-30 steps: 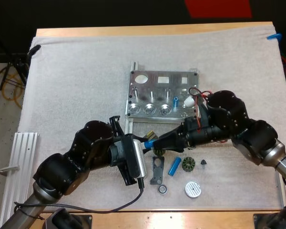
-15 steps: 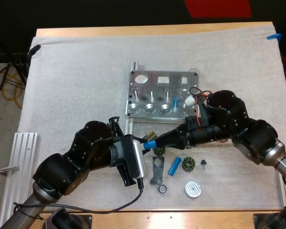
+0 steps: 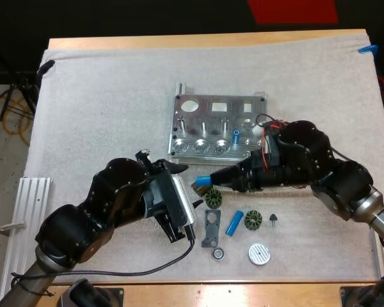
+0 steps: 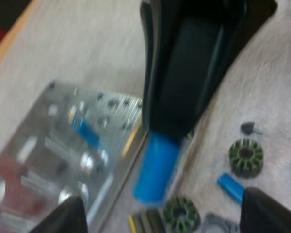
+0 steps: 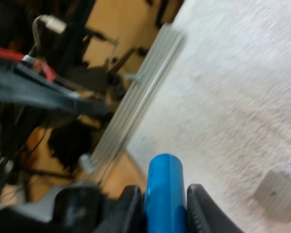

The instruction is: Load cells from left to right

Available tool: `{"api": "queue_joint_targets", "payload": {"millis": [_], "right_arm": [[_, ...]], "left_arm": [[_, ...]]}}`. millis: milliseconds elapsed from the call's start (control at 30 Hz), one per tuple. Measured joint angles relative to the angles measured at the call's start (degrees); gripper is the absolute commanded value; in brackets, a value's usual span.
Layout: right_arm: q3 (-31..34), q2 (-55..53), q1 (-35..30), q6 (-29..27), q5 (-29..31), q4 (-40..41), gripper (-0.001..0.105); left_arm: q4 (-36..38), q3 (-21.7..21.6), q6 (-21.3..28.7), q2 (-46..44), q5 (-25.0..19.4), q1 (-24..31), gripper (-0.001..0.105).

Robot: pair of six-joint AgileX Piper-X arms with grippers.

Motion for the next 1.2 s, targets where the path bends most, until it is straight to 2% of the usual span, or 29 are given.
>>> {"api": "queue_joint_targets", "payload": {"millis": [133, 200, 300, 500, 700, 900, 1200], "right_arm": [[-2.3, 0.4, 0.0, -2.9, 7.4, 3.7, 0.000], [-5.1, 1.7, 0.0, -6.4, 13.4, 9.0, 0.000], [-9.2, 4.3, 0.0, -11.5, 20.8, 15.8, 0.000], [-18.2, 12.2, -0.3, -17.1, 32.0, 24.4, 0.000], [-26.5, 20.5, -3.2, -19.7, 35.0, 31.2, 0.000], [-31.9, 27.6, -6.4, -22.4, 35.9, 34.8, 0.000], [-33.0, 34.2, -6.3, -24.9, 39.2, 36.3, 0.000]], "left_arm": [[1.3, 0.0, -2.9, -2.1, -5.5, 0.0, 0.065], [1.4, 0.0, -3.9, -4.2, -8.4, 0.0, 0.065], [1.4, 0.0, -5.9, -6.6, -10.1, 0.0, 0.065], [1.8, 0.0, -9.9, -8.0, -11.3, 0.0, 0.065], [1.8, 0.0, -11.1, -8.0, -11.6, 0.0, 0.065], [1.8, 0.0, -11.8, -8.0, -11.6, 0.0, 0.065], [1.8, 0.0, -11.8, -8.0, -11.6, 0.0, 0.065]]}}
